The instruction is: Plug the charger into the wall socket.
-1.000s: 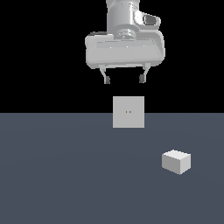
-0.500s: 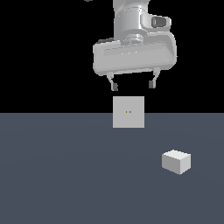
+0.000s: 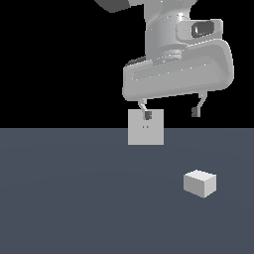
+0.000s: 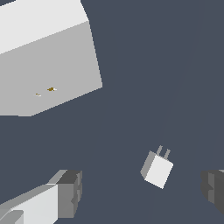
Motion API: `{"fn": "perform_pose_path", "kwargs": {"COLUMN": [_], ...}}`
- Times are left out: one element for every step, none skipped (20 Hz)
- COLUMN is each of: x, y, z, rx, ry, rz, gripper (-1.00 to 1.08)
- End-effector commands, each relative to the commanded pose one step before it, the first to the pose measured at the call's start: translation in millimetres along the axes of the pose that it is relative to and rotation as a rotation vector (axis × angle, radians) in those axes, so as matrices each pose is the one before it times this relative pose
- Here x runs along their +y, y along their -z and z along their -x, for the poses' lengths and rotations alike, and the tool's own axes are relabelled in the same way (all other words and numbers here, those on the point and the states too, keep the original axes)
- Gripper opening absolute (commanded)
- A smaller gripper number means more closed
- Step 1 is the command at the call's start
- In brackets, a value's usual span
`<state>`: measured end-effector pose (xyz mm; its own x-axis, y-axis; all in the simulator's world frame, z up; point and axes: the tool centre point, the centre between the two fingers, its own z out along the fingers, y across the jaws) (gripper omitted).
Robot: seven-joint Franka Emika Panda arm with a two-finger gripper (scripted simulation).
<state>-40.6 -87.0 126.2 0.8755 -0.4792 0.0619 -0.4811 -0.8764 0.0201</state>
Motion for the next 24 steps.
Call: {"fn": "perform_pose_path", "kwargs": {"x": [11.13,4.41,4.36,4.14,3.91,3.69,3.47,3.25,3.01,2.77,2.54,2.33,2.13,1.91,1.69,1.47,1.23,1.0,0.76,0.5,0.26,0.02,-0.18,-0.2], "y": [-11.15,-4.43,-4.39,-4.19,-3.97,-3.75,-3.53,-3.32,-3.12,-2.92,-2.72,-2.51,-2.29,-2.07,-1.84,-1.61,-1.38,-1.15,-0.93,-0.71,-0.48,-0.26,-0.03,0.04], "z": [5.49,2.09,2.08,1.99,1.88,1.78,1.67,1.57,1.49,1.4,1.32,1.22,1.11,1.0,0.89,0.78,0.68,0.57,0.48,0.39,0.29,0.19,0.06,0.05], "rx": [0.00516,0.00191,0.00189,0.00179,0.00169,0.0016,0.00151,0.00141,0.00129,0.00116,0.00105,0.00096,0.00087,0.00079,0.00069,0.00059,0.00049,0.00037,0.00025,0.00012,-0.00001,-0.00015,-0.00022,-0.00021], "ry": [-0.08413,-0.03295,-0.03259,-0.03103,-0.02935,-0.02768,-0.02602,-0.02442,-0.0228,-0.02118,-0.0196,-0.01805,-0.01645,-0.0148,-0.01311,-0.01144,-0.00974,-0.00804,-0.00632,-0.00458,-0.00289,-0.00118,0.00042,0.00081], "rz": [0.00299,0.0012,0.00119,0.00113,0.00107,0.00102,0.00097,0.00091,0.00084,0.00076,0.00069,0.00064,0.00058,0.00053,0.00047,0.0004,0.00033,0.00026,0.00018,0.0001,0.00002,-0.00007,-0.00012,-0.00012], "gripper": [1.0,1.0,1.0,1.0,1.0,1.0,1.0,1.0,1.0,1.0,1.0,1.0,1.0,1.0,1.0,1.0,1.0,1.0,1.0,1.0,1.0,1.0,1.0,1.0]}}
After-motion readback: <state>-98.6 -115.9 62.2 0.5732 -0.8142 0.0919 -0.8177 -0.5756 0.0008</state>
